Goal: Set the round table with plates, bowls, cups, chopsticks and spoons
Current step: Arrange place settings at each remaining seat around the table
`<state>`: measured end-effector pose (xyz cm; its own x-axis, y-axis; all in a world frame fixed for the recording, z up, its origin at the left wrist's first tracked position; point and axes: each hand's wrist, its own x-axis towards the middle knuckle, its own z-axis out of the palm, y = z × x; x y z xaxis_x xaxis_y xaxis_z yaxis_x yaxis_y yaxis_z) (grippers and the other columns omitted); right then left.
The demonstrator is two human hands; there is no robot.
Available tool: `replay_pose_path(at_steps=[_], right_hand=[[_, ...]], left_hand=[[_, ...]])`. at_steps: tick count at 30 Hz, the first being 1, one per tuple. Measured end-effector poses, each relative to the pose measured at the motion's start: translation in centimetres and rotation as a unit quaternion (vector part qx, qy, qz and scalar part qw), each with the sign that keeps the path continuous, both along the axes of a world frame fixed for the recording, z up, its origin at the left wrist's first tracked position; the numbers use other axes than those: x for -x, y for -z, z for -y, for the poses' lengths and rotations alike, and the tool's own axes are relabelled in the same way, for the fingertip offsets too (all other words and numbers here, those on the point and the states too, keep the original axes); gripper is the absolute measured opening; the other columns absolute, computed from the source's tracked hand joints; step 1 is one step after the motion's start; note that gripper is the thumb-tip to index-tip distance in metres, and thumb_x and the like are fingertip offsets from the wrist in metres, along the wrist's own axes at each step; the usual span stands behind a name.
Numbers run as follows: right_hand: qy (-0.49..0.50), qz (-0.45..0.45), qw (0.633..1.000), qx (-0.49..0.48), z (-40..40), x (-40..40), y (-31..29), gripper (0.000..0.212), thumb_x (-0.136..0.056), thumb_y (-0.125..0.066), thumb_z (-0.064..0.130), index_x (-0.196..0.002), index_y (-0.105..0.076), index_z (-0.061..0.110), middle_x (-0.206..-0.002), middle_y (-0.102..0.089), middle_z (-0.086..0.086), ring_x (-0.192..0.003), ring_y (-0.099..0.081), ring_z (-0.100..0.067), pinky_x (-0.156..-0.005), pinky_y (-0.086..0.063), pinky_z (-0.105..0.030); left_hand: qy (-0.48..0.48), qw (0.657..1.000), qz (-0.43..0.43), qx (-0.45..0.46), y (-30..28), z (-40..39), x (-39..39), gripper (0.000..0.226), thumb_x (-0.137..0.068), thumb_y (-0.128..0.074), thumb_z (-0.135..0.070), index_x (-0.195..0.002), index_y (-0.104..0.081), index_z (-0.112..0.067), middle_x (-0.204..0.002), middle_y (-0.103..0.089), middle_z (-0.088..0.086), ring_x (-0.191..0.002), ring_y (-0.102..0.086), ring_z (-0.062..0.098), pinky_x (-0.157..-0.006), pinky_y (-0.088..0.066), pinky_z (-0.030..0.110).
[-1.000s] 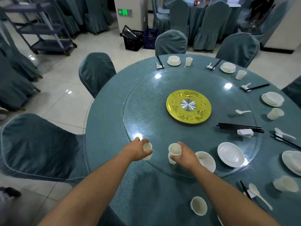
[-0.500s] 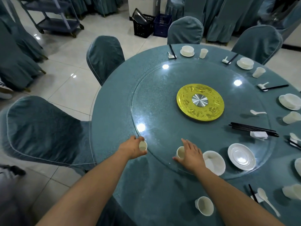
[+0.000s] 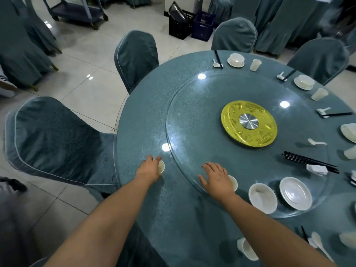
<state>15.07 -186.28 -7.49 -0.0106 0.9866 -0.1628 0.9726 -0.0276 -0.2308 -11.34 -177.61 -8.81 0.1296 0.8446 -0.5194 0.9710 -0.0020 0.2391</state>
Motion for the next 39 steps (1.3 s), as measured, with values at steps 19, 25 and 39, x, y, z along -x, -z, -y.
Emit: replay_pose_path(at_steps=[19, 25, 39], right_hand=[[0.092, 0.003, 0.996, -0.002, 0.8, -3.0, -3.0, 0.038, -0.099, -0.042, 0.039, -0.131, -0.054, 0.023, -0.133, -0.053, 0.005, -0.126, -0.042, -0.018, -0.105, -0.031, -0.033], [0.163, -0.01, 0.986, -0.024, 3.6, -7.5, -3.8, 0.036, -0.099, -0.044, 0.038, -0.127, -0.058, 0.021, -0.129, -0.057, 0.001, -0.121, -0.048, -0.021, -0.102, -0.034, -0.034], [0.396, -0.086, 0.914, 0.001, 12.0, -24.3, -4.1, 0.028, -0.097, -0.046, 0.028, -0.112, -0.064, 0.012, -0.112, -0.064, -0.009, -0.099, -0.06, -0.03, -0.083, -0.051, -0.036]], left_hand=[[0.011, 0.998, 0.036, -0.04, -3.2, 1.2, -4.4, 0.07, -0.089, -0.067, -0.036, -0.148, -0.029, -0.029, -0.149, -0.032, 0.007, -0.132, -0.038, 0.032, -0.105, -0.042, 0.046], [0.068, 0.995, 0.064, -0.045, -5.7, 2.3, -10.8, 0.06, -0.093, -0.058, -0.039, -0.147, -0.035, -0.024, -0.146, -0.039, 0.008, -0.13, -0.046, 0.03, -0.107, -0.041, 0.044], [0.166, 0.977, 0.126, -0.037, -8.5, 6.1, -32.4, 0.037, -0.092, -0.056, -0.033, -0.124, -0.061, -0.016, -0.12, -0.066, 0.006, -0.111, -0.061, 0.026, -0.094, -0.051, 0.036]])
